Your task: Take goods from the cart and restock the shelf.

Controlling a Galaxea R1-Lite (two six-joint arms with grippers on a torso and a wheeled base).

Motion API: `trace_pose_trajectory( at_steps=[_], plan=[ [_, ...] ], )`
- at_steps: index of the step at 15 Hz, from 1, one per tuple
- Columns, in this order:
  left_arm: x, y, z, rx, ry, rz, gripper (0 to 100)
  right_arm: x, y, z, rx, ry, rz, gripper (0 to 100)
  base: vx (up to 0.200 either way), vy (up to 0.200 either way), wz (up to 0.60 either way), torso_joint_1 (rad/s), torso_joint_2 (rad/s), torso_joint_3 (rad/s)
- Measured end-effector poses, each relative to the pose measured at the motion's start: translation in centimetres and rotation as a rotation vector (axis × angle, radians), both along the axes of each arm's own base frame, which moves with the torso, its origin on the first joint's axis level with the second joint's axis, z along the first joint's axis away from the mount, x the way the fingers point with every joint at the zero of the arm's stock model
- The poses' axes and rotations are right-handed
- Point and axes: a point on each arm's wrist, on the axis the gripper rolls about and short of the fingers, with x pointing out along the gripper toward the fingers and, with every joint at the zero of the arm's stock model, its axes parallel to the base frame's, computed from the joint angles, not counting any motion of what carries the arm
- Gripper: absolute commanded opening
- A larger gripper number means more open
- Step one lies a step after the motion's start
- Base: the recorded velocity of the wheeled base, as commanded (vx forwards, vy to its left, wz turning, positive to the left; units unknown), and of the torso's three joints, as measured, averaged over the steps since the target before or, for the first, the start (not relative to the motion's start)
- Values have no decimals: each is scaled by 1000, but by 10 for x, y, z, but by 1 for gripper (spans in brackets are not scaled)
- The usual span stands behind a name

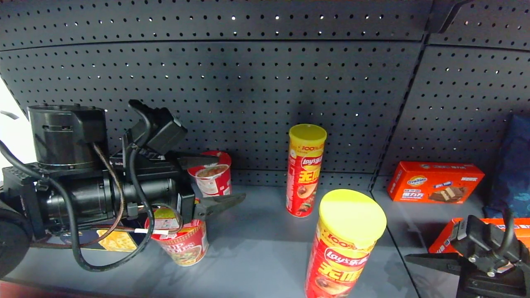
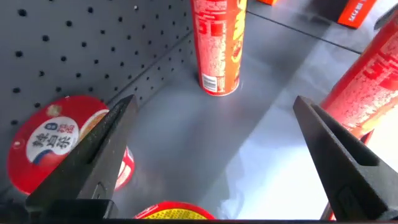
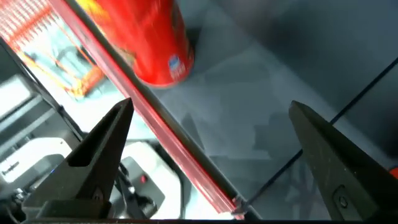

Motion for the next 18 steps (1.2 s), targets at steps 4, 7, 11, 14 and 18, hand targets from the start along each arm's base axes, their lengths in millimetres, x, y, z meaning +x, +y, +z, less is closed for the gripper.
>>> trace_pose_trajectory(
  at_steps=[4, 7, 11, 14, 18],
  plan=[
    [0, 0, 5, -5, -11, -1, 100, 7, 5, -4, -25, 19, -2, 100, 0, 0, 0, 0, 0, 0],
    [0, 0, 5, -7, -13, -2, 100, 13, 10, -3, -46, 12, 10, 100, 0, 0, 0, 0, 0, 0],
    [0, 0, 5, -8, -13, -2, 100, 26, 20, -1, -60, 13, 17, 100, 0, 0, 0, 0, 0, 0],
    [0, -1, 6, -11, -16, -3, 100, 35, 29, 1, -63, 16, 24, 100, 0, 0, 0, 0, 0, 0],
    [1, -1, 7, -13, -17, -3, 100, 41, 39, -2, -75, 31, 44, 100, 0, 0, 0, 0, 0, 0]
  ],
)
